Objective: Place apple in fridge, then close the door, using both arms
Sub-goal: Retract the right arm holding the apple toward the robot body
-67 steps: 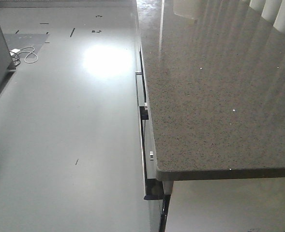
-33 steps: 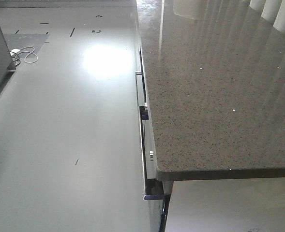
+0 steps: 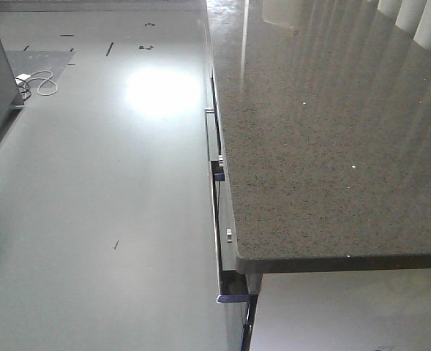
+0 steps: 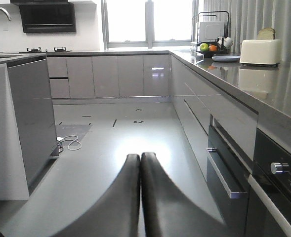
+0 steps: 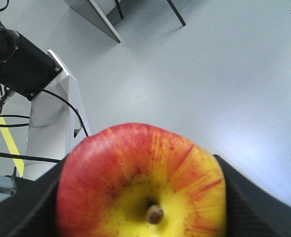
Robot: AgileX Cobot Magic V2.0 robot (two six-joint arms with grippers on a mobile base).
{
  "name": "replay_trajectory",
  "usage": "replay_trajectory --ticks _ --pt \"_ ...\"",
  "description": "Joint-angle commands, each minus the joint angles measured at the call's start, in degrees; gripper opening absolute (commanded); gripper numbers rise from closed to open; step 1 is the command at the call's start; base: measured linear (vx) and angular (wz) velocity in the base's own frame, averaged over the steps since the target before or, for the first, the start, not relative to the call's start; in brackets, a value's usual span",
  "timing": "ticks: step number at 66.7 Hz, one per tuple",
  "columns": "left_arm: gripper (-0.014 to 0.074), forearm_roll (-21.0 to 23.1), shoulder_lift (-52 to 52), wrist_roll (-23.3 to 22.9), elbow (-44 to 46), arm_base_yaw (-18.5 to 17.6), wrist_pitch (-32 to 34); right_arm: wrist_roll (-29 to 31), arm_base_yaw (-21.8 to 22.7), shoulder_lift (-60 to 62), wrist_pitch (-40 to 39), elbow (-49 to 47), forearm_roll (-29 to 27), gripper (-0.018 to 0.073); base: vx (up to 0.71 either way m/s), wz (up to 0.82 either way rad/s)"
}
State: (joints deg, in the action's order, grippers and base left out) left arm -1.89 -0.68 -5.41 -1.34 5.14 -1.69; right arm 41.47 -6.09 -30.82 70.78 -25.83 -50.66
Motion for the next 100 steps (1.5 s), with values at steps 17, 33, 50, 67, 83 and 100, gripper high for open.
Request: replay_trajectory --ticks 17,33,50,67,83,100 --pt "-0.0006 0.2 -0.8 -0.3 1.0 -0.4 4.5 0.5 -0.1 -0.1 -0.7 -1.5 -3.9 0.0130 0.00 0.00" --pt "-0.0006 0.2 -0.8 -0.3 1.0 -0.4 4.5 0.5 -0.1 -0.1 -0.7 -1.5 -3.9 0.0130 -0.02 0.07" --pt "-0.0006 0.2 -0.8 -0.3 1.0 -0.4 4.5 0.5 -0.1 -0.1 -0.5 -1.5 -3.9 0.0130 -0.03 0.14" --pt "-0.0006 0.2 -0.8 -0.3 1.0 -0.4 4.5 0.5 -0.1 -0.1 -0.5 -1.5 -3.9 0.0130 -0.02 0.22" --pt "-0.0006 0.2 -0.8 -0.3 1.0 -0.4 4.5 0.5 -0.1 -0.1 -0.5 -1.5 -3.9 0.0130 0.00 0.35" --pt "-0.0006 0.2 -0.8 -0.3 1.0 -0.4 4.5 0.5 -0.1 -0.1 -0.5 -1.5 -3.9 0.0130 0.02 0.42"
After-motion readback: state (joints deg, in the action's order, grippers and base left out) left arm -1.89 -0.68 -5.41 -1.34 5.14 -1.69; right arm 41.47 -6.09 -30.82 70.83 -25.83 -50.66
